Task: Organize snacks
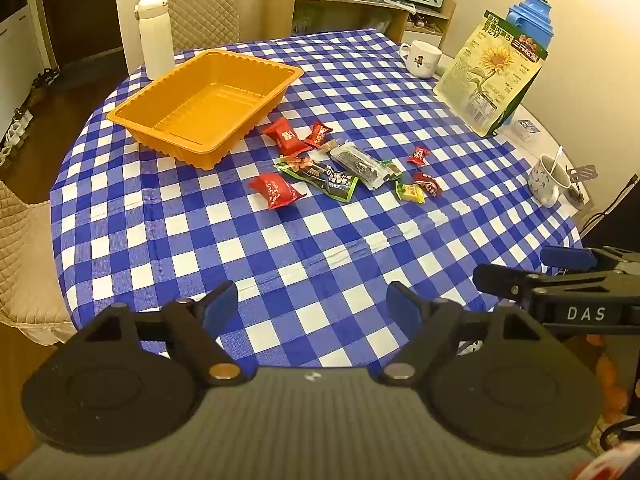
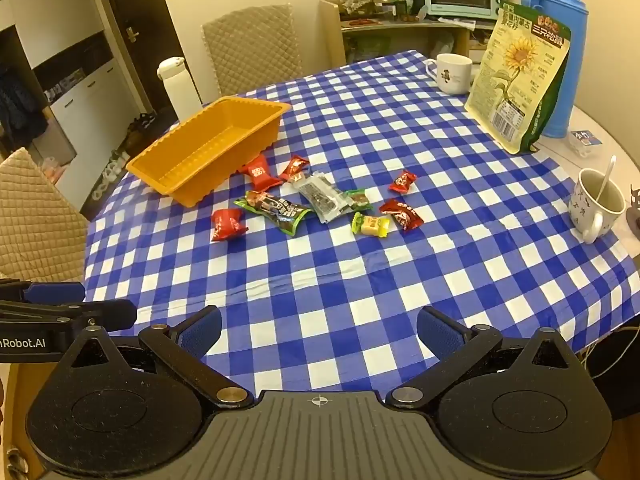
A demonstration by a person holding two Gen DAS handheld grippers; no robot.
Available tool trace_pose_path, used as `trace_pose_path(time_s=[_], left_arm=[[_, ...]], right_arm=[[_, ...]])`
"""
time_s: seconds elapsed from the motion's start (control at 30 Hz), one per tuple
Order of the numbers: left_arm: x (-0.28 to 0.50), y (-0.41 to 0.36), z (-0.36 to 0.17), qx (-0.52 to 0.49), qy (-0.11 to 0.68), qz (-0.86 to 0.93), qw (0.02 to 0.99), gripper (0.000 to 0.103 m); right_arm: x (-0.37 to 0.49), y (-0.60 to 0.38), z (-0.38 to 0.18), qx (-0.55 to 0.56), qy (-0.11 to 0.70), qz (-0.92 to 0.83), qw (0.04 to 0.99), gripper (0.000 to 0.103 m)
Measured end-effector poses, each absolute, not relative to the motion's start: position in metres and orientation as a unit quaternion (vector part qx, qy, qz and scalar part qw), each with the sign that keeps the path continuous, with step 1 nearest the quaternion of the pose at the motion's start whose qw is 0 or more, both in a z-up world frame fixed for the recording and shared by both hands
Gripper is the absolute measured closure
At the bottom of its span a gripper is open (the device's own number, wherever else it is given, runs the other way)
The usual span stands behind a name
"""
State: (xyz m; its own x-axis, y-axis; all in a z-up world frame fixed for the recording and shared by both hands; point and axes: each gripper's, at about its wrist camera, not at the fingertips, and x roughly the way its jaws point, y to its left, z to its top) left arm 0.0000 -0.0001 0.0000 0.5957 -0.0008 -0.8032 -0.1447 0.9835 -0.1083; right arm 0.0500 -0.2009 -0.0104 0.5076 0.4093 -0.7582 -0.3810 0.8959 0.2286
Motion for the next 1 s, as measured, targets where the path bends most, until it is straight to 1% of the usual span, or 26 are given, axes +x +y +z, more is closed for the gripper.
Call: trace_pose_path(time_s=[1.0], left_arm=[[0.0001,0.0008,-0.0001,-0.088,0.450,0.038,0.888,0.023]], right_arm=[[0.0581,-0.2008,-0.0077,0.015,0.435,0.226,0.872,0.000]])
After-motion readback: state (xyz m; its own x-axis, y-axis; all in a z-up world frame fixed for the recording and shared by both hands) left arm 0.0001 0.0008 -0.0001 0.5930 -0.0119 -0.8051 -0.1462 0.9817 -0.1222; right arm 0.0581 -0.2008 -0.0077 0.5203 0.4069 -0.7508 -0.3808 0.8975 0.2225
